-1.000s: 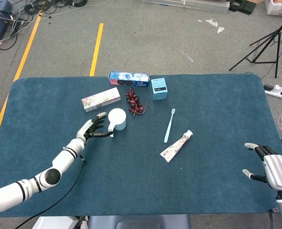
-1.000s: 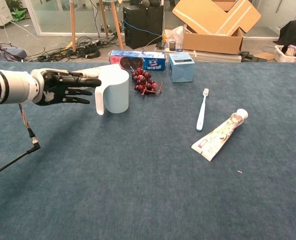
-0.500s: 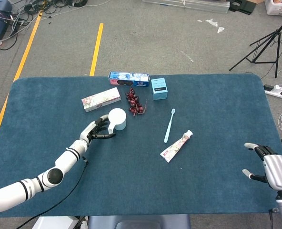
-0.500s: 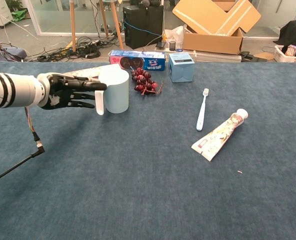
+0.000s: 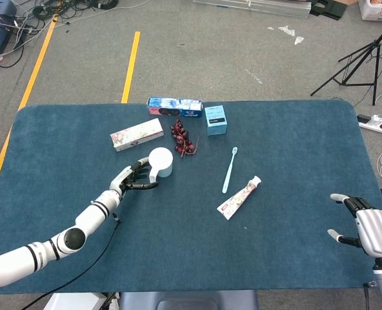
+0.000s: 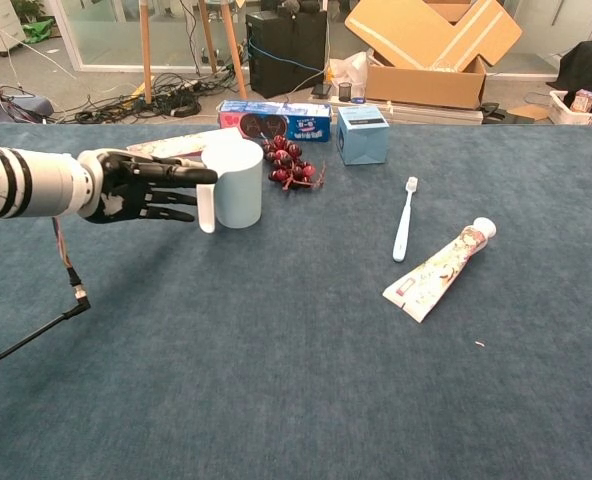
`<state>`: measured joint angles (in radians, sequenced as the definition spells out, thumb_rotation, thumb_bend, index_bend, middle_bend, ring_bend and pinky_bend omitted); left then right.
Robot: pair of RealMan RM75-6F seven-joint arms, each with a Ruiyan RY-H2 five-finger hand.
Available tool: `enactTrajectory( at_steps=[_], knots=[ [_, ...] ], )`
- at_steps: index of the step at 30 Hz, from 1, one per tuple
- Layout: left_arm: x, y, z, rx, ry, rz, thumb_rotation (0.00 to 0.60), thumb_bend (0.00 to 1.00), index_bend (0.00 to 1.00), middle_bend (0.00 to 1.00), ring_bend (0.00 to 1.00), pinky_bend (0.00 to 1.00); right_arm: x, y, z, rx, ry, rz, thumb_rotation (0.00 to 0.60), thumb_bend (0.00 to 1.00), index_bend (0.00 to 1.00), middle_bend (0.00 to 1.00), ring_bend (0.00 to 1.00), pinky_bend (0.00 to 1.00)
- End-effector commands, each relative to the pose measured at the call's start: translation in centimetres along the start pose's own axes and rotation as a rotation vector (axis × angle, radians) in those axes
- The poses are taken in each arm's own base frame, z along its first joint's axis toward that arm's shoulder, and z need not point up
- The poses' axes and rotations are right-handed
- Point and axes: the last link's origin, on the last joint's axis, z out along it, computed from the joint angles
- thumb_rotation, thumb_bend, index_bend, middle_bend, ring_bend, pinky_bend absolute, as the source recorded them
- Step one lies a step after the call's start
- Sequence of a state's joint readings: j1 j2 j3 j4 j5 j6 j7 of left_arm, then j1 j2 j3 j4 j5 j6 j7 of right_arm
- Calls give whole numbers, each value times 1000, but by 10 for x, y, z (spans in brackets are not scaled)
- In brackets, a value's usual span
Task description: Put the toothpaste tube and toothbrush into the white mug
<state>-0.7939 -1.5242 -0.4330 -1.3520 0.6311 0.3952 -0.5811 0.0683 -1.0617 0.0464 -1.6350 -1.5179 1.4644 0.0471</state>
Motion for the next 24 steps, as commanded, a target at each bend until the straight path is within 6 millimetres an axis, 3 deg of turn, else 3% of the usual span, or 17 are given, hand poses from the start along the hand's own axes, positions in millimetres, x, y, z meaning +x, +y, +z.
enactTrajectory(
  at_steps=[1, 24],
  knots=[
    [-1, 0, -1, 2, -7, -2, 600, 13, 58, 98, 88, 94, 0, 0, 0, 0, 0, 0, 600, 0, 315, 405, 350, 607],
    [-15, 0, -4, 37, -86, -18, 600, 17, 66, 106, 93, 93, 0, 0, 0, 0, -1, 1, 600, 0, 315, 405, 350, 607]
  ],
)
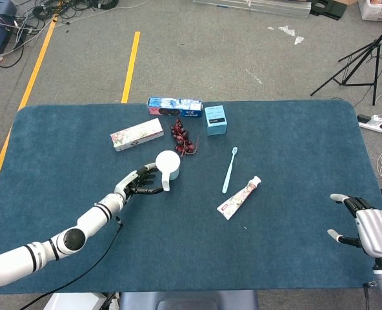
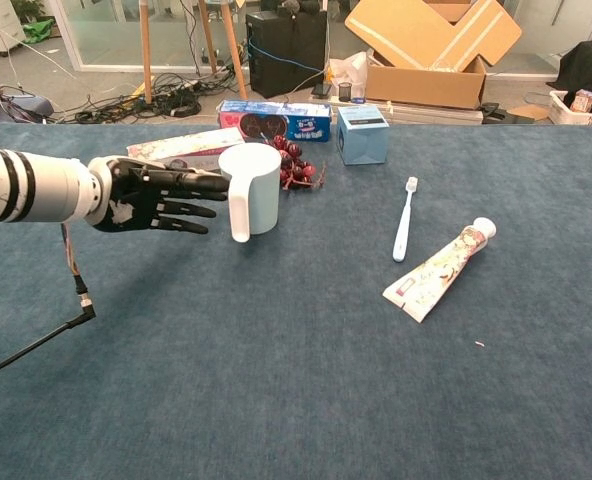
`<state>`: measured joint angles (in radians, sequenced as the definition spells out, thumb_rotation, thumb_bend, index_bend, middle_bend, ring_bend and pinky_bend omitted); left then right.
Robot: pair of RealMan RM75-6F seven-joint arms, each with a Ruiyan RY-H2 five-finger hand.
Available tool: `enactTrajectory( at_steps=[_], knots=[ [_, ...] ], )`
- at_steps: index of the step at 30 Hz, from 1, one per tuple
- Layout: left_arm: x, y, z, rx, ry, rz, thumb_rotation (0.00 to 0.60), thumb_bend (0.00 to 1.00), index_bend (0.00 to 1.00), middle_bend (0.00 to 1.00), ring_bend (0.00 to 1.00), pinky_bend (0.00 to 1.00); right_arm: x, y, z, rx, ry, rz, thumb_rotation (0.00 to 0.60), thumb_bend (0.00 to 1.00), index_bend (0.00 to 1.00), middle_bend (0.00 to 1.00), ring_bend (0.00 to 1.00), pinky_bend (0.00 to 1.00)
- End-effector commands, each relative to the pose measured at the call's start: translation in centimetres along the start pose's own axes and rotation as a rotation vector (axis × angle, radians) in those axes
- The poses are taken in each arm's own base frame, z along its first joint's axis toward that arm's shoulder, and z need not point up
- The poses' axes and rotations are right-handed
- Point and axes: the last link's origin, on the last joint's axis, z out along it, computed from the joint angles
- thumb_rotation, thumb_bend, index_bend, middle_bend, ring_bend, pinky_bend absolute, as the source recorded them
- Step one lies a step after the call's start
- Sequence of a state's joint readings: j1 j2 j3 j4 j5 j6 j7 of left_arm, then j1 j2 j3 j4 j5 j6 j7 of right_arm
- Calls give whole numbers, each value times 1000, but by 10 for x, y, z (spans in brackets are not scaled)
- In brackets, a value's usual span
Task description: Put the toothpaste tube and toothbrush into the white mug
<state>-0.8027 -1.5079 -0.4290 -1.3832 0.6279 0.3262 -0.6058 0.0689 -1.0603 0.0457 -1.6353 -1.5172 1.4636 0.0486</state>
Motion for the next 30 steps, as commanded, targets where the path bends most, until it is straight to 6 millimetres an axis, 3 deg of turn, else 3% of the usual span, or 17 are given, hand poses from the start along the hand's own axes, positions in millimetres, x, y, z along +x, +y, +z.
enactTrajectory(
  at_steps=[1, 30],
  knots=[
    [-1, 1, 0, 3, -11, 1, 600, 17, 67, 106, 94, 93, 0, 0, 0, 1, 0, 1, 600, 0, 314, 405, 350, 607],
    [-14, -2, 1, 21, -71, 22, 600, 24, 71, 126, 96, 90, 1, 0, 0, 1, 0, 2, 600, 0, 315, 405, 350, 607]
  ],
)
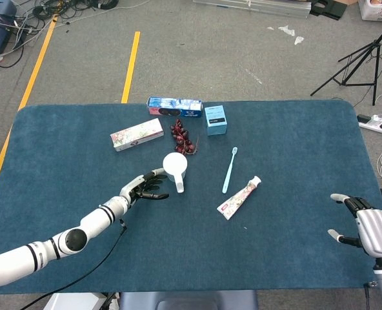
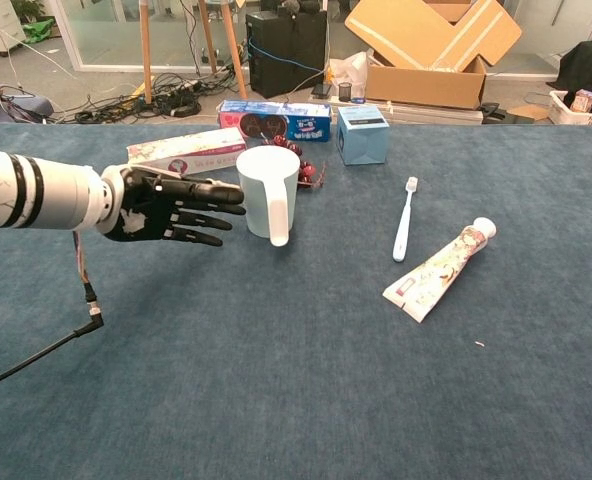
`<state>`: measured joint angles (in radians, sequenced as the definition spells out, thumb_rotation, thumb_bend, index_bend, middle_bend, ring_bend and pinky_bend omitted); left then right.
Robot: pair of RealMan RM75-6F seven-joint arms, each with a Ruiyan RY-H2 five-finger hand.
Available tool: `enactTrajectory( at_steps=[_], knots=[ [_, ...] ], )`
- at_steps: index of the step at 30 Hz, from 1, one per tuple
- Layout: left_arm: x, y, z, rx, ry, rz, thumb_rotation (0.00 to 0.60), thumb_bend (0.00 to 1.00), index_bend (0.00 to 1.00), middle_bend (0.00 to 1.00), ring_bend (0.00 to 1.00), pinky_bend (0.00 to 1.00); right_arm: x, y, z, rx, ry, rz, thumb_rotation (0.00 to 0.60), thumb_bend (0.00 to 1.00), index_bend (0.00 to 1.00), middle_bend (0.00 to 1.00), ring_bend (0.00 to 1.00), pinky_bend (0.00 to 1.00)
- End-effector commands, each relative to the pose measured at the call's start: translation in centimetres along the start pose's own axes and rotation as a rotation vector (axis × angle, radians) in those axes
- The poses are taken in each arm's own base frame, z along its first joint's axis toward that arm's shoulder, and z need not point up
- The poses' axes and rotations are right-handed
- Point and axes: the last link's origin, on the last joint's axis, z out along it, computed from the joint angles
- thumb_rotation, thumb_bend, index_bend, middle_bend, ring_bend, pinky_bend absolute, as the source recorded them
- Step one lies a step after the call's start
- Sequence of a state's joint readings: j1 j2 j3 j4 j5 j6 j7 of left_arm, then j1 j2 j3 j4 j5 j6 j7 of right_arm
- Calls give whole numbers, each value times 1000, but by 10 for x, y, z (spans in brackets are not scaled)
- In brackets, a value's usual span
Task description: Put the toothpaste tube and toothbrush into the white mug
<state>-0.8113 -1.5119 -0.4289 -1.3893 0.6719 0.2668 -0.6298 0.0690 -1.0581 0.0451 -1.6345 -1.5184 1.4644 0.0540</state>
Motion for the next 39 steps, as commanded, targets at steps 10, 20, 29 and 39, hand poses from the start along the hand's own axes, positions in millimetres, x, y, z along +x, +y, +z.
enactTrajectory(
  at_steps=[10, 20, 29, 39],
  knots=[
    [-2, 0, -2, -2, -8, -1, 600, 24, 80, 126, 96, 90, -1, 0, 0, 0, -3, -2, 600, 0, 315, 405, 350, 607],
    [8, 0, -9, -13, 24, 2, 600, 24, 82, 126, 96, 90, -1, -1, 0, 0, -3, -2, 600, 0, 315, 405, 350, 607],
    [24, 1, -28, -49, 90, 80, 600, 33, 82, 126, 96, 90, -3, -2, 0, 1, -13, -8, 600, 0, 315, 405, 350, 607],
    [51, -5, -80, -110, 243, 376, 600, 39, 83, 126, 95, 90, -6, -2, 2, -3, -23, -13, 600, 0, 315, 405, 350, 607]
  ],
)
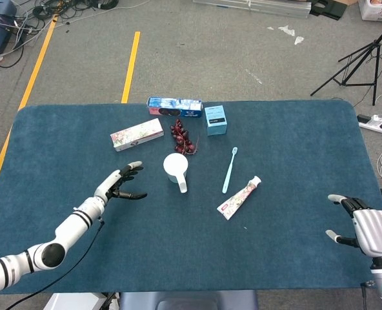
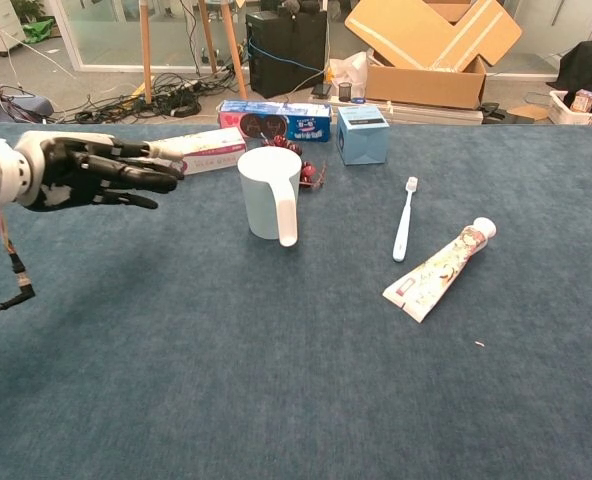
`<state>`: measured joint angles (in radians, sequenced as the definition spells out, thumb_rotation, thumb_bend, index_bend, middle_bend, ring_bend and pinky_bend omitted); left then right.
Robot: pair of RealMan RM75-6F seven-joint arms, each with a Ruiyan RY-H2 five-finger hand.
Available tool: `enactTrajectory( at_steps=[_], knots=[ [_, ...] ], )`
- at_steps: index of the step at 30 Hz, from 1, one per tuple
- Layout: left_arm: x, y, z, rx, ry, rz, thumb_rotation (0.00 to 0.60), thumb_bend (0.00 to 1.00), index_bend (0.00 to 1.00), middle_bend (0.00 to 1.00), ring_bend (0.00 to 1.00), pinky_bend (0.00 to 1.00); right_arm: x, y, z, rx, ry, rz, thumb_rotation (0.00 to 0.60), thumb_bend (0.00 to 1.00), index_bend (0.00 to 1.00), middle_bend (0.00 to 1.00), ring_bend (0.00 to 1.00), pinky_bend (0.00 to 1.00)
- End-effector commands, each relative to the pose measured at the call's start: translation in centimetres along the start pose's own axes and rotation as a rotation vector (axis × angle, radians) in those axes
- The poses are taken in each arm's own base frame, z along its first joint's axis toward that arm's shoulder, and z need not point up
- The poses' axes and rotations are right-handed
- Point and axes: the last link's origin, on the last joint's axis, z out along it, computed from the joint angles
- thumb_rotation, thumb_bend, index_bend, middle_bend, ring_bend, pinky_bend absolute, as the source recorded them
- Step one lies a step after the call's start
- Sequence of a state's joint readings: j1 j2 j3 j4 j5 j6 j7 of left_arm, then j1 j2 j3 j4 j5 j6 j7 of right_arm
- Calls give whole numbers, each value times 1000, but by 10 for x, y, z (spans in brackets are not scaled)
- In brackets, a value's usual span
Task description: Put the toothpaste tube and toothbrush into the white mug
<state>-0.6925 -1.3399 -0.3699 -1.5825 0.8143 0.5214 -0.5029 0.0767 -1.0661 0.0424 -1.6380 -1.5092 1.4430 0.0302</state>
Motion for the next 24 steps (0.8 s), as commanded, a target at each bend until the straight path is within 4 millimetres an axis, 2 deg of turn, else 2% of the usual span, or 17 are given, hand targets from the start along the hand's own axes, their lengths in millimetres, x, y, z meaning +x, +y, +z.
enactTrajectory(
  at_steps=[1, 4, 15, 20, 24],
  knots=[
    [16, -7, -27, -27, 67, 177, 600, 39, 82, 126, 95, 89, -1, 0, 1, -1, -3, -3, 600, 0, 315, 405, 350, 607],
    [27, -13, -51, -70, 151, 368, 600, 40, 83, 126, 95, 86, -3, 0, 3, -6, -5, -10, 600, 0, 315, 405, 350, 607],
    [45, -44, -121, -117, 309, 739, 600, 44, 104, 126, 95, 85, -10, -8, 8, 7, -1, -45, 600, 0, 315, 405, 350, 607],
    [47, -63, -152, -100, 334, 895, 600, 47, 154, 126, 96, 85, -13, -14, 17, 39, -14, -99, 600, 0, 316, 405, 350, 607],
    [47, -71, -174, -103, 379, 975, 600, 63, 215, 126, 96, 85, -9, -23, 27, 88, -8, -123, 600, 0, 320, 405, 350, 607]
  ],
)
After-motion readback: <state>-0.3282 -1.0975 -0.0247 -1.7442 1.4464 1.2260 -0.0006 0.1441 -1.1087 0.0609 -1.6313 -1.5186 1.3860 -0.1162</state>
